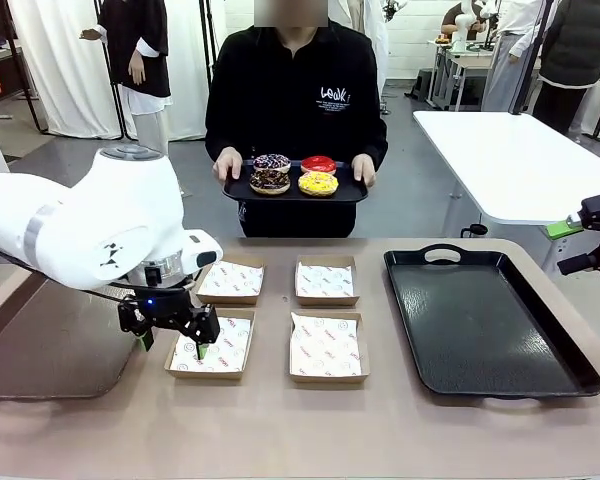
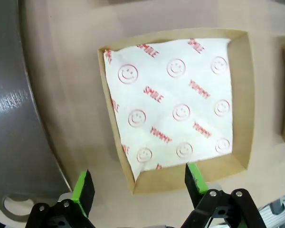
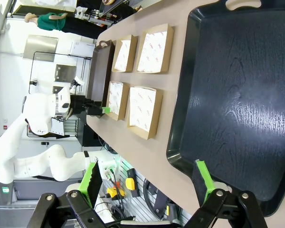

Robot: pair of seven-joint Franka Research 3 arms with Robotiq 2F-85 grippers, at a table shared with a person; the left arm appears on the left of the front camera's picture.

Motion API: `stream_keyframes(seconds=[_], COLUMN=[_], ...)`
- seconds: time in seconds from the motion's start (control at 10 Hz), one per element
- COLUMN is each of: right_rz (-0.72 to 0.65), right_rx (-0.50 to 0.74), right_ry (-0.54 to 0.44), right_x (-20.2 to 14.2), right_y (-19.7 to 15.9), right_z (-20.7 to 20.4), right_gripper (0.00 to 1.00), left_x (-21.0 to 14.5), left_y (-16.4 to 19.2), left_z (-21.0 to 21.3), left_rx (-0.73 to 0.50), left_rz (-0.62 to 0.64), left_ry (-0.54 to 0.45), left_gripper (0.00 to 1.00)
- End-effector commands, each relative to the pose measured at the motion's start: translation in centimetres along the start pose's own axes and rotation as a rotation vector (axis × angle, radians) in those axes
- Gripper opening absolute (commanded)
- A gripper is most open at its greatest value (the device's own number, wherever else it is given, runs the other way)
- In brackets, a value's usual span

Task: Individually package the donuts and arrange them on the tray.
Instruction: Pick up one Paper togo box.

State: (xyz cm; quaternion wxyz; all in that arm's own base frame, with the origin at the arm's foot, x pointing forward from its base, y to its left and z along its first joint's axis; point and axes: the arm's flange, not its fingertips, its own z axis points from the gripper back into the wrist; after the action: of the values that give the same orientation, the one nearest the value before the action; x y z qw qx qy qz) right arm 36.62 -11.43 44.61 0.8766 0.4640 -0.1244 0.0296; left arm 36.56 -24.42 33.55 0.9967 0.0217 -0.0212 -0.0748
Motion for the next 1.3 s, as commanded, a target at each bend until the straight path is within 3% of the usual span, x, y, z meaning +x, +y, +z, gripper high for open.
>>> stream_keyframes(seconds=[0.0, 0.4, 0.5, 0.6, 0.7, 1.0, 1.1, 1.2], right_rz=[-0.001, -0.001, -0.001, -0.001, -0.001, -0.001, -0.001, -0.001], right_rx=[0.016, 0.016, 0.016, 0.016, 0.016, 0.016, 0.016, 0.016], right_ry=[-0.006, -0.006, -0.006, -0.006, -0.006, -0.006, -0.006, -0.006], right_x=[0.0, 0.0, 0.0, 0.0, 0.0, 0.0, 0.0, 0.0], right_y=[-0.1, -0.1, -0.1, -0.1, -0.1, -0.1, -0.1, -0.1], right_z=[-0.2, -0.2, -0.2, -0.2, -0.2, -0.2, -0.2, -0.2], right_gripper=[1.0, 1.0, 1.0, 1.0, 1.0, 1.0, 1.0, 1.0], left_x=[1.5, 2.4, 2.3, 2.5, 2.8, 2.7, 2.7, 2.8], left_y=[-0.4, 0.6, 0.8, 1.0, 1.4, 1.8, 1.8, 1.8], left_z=[-1.2, -1.7, -1.8, -1.6, -1.4, -1.0, -1.1, -1.2], left_rx=[0.047, -0.004, -0.024, -0.042, -0.061, -0.08, -0.083, -0.086], left_rz=[0.055, 0.083, 0.106, 0.122, 0.144, 0.162, 0.16, 0.156], left_ry=[-0.031, -0.073, -0.099, -0.1, -0.105, -0.109, -0.101, -0.086], left_gripper=[1.0, 1.0, 0.59, 0.42, 0.01, 0.0, 0.07, 0.0])
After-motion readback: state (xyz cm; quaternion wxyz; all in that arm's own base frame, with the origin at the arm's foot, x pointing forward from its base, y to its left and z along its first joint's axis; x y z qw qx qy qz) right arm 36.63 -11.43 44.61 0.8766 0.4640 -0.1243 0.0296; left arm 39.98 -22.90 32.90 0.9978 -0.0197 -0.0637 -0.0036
